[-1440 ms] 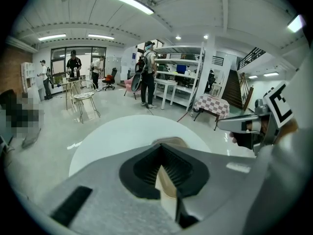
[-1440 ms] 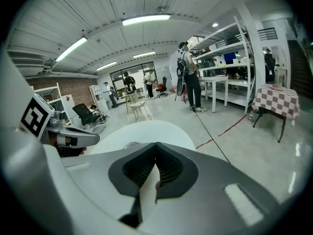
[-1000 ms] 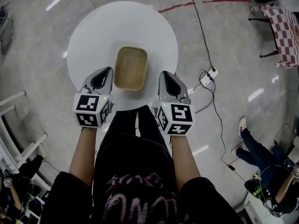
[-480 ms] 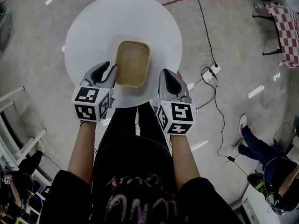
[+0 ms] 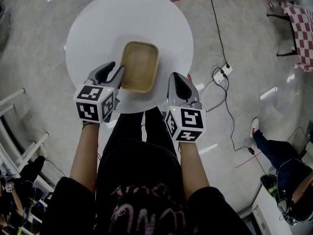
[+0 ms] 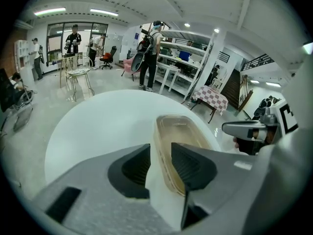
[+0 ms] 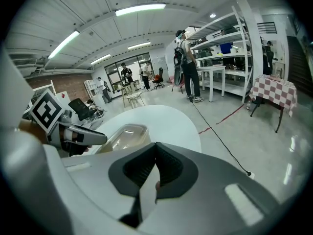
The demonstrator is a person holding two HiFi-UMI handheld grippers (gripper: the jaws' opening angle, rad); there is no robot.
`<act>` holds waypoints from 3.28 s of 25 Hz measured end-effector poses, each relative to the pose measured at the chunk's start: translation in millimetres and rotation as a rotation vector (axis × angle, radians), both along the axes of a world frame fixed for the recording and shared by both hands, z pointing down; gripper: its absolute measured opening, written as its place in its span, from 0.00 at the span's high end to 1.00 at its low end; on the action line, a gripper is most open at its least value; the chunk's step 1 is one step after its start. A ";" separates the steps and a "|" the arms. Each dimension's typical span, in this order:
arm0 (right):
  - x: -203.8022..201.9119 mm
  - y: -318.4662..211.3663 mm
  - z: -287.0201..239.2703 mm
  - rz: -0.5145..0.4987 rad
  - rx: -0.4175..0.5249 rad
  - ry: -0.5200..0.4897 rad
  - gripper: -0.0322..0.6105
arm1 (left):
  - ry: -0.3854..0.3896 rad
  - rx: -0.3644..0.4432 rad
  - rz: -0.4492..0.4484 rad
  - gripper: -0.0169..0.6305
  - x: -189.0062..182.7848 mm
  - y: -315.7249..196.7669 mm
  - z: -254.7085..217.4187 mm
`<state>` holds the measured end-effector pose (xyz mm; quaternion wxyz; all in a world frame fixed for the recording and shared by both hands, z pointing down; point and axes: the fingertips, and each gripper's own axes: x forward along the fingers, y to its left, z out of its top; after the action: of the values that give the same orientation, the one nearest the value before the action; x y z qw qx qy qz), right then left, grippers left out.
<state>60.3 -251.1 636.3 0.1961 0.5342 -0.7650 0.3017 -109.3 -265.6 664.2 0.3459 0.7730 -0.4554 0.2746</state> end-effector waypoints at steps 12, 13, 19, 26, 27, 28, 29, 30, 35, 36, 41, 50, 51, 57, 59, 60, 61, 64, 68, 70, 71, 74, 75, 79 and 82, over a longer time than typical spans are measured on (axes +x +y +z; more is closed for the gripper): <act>1.9 -2.9 3.6 0.007 -0.010 0.010 0.94 | 0.007 -0.036 0.010 0.79 -2.0 -0.7 4.1; 1.2 -2.9 4.1 0.007 -0.010 0.011 0.94 | 0.008 -0.037 0.013 0.80 -2.0 -0.5 4.5; -1.9 -3.8 8.5 0.009 -0.013 0.017 0.94 | 0.031 -0.047 0.022 0.87 0.3 0.4 6.8; -2.1 -2.2 8.9 0.008 -0.015 0.020 0.94 | 0.039 -0.047 0.011 0.90 2.6 -0.3 5.6; -2.2 -0.7 8.7 0.008 -0.015 0.020 0.94 | 0.038 -0.047 0.010 0.91 2.8 0.7 5.6; -2.4 1.0 8.3 0.008 -0.014 0.020 0.94 | 0.034 -0.044 0.010 0.91 3.0 1.8 5.2; -2.3 2.3 7.8 0.007 -0.012 0.019 0.94 | 0.028 -0.039 0.009 0.91 3.4 2.6 4.8; -1.9 3.0 7.4 0.007 -0.010 0.018 0.94 | 0.023 -0.035 0.007 0.92 4.0 2.9 4.6; -1.0 0.0 5.5 0.012 -0.007 0.021 0.94 | 0.024 -0.026 -0.004 0.95 3.1 -1.1 2.6; -1.5 -0.2 4.7 0.012 -0.007 0.022 0.94 | 0.025 -0.026 -0.005 0.95 2.4 -1.5 2.1; -0.4 2.6 2.9 0.011 -0.005 0.023 0.94 | 0.029 -0.028 -0.010 0.95 3.0 0.6 0.7; 1.4 -1.9 -1.5 0.020 0.007 0.014 0.94 | 0.036 -0.007 -0.010 0.95 4.8 -3.8 -6.0; 1.2 -1.8 -2.8 0.020 0.009 0.015 0.94 | 0.037 -0.003 -0.011 0.95 4.6 -3.9 -7.8; 2.3 -2.9 -13.2 0.020 0.026 0.012 0.94 | 0.042 0.015 -0.013 0.95 6.0 -4.5 -19.2; 2.7 -3.4 -15.3 0.018 0.032 0.011 0.94 | 0.042 0.021 -0.015 0.95 7.1 -3.9 -21.2; 3.0 -3.6 -16.9 0.018 0.035 0.010 0.94 | 0.043 0.024 -0.017 0.95 7.5 -3.8 -22.6; 3.2 -3.7 -18.8 0.017 0.038 0.010 0.94 | 0.044 0.027 -0.019 0.95 7.7 -3.6 -24.4; 3.5 -3.3 -23.9 0.018 0.047 0.007 0.94 | 0.046 0.040 -0.024 0.95 7.3 -2.8 -30.6; 4.5 -3.3 -30.9 0.017 0.062 0.008 0.94 | 0.050 0.058 -0.031 0.95 7.3 -2.4 -38.9; 4.5 -3.8 -36.4 0.017 0.070 0.009 0.94 | 0.051 0.069 -0.036 0.95 6.9 -2.8 -44.9; 4.5 -3.4 -39.2 0.016 0.074 0.009 0.94 | 0.051 0.074 -0.038 0.95 6.6 -2.4 -48.1; 5.8 -2.2 -47.7 0.017 0.086 0.011 0.94 | 0.055 0.092 -0.044 0.95 7.2 -0.6 -58.1; 6.4 -1.8 -50.9 0.017 0.091 0.010 0.94 | 0.056 0.098 -0.048 0.95 7.6 0.1 -61.7; 7.4 2.3 -65.5 0.018 0.114 0.005 0.94 | 0.065 0.125 -0.061 0.95 8.2 5.2 -76.7; 8.2 4.7 -78.1 0.016 0.135 0.003 0.94 | 0.068 0.148 -0.065 0.95 9.4 8.3 -89.8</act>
<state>68.5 -246.4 558.2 0.1585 0.5526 -0.7790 0.2502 -99.9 -257.3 574.4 0.3119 0.7902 -0.4873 0.2022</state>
